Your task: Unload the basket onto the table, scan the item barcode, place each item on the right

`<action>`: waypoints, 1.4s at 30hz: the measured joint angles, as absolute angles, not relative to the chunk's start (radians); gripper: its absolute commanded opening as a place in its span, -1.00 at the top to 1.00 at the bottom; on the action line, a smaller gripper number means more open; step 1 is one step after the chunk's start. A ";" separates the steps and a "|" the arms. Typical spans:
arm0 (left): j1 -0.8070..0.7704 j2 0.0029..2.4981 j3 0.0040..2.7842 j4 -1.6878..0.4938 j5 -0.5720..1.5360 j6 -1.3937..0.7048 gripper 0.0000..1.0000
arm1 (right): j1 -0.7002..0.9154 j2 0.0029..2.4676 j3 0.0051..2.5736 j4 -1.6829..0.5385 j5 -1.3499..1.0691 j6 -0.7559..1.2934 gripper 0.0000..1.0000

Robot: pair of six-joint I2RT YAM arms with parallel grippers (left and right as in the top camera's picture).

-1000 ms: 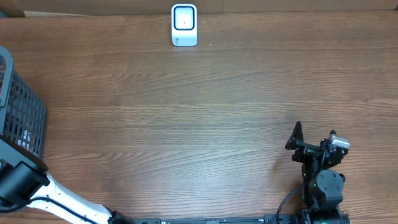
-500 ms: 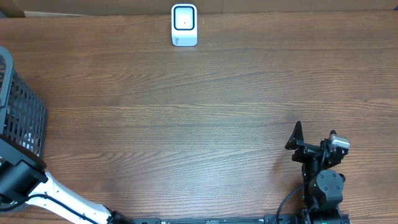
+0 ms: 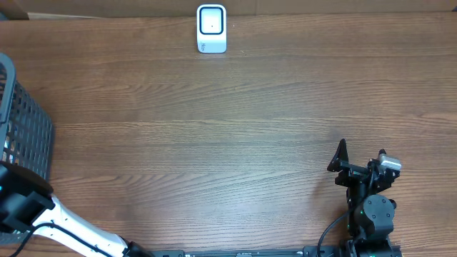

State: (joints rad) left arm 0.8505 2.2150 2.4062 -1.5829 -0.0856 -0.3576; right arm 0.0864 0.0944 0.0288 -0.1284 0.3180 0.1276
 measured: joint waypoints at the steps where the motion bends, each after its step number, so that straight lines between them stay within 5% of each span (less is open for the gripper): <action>1: 0.850 2.210 2.417 -1.588 -0.086 -0.362 0.92 | 0.086 0.094 0.029 -0.129 0.318 0.127 -1.00; 10: 0.850 2.067 2.490 -1.577 -0.077 -0.410 0.88 | 0.086 0.094 0.029 -0.129 0.318 0.127 -1.00; 13: 0.850 2.012 2.504 -1.591 -0.070 -0.423 -0.03 | 0.086 0.094 0.029 -0.129 0.318 0.127 -1.00; 14: 0.850 2.001 2.508 -1.602 -0.066 -0.428 -0.19 | 0.086 0.094 0.029 -0.129 0.318 0.128 -1.00; 18: 0.850 1.994 2.496 -1.639 -0.064 -0.445 -0.38 | 0.086 0.094 0.029 -0.129 0.318 0.126 -1.00; 20: 0.851 1.999 2.473 -1.654 -0.066 -0.443 -0.27 | 0.086 0.094 0.029 -0.129 0.318 0.127 -1.00; 22: 0.854 2.004 2.443 -1.652 -0.068 -0.438 0.92 | 0.086 0.094 0.029 -0.128 0.318 0.127 -1.00; 35: 0.871 2.028 2.329 -1.600 -0.036 -0.389 0.92 | 0.086 0.094 0.029 -0.129 0.318 0.127 -1.00; 42: 0.873 2.028 2.330 -1.559 0.326 -0.294 0.91 | 0.086 0.094 0.029 -0.129 0.318 0.127 -1.00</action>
State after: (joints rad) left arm 0.8730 2.0277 2.3299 -1.5589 0.3256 -0.2939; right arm 0.0864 0.0944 0.0288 -0.1291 0.3180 0.1272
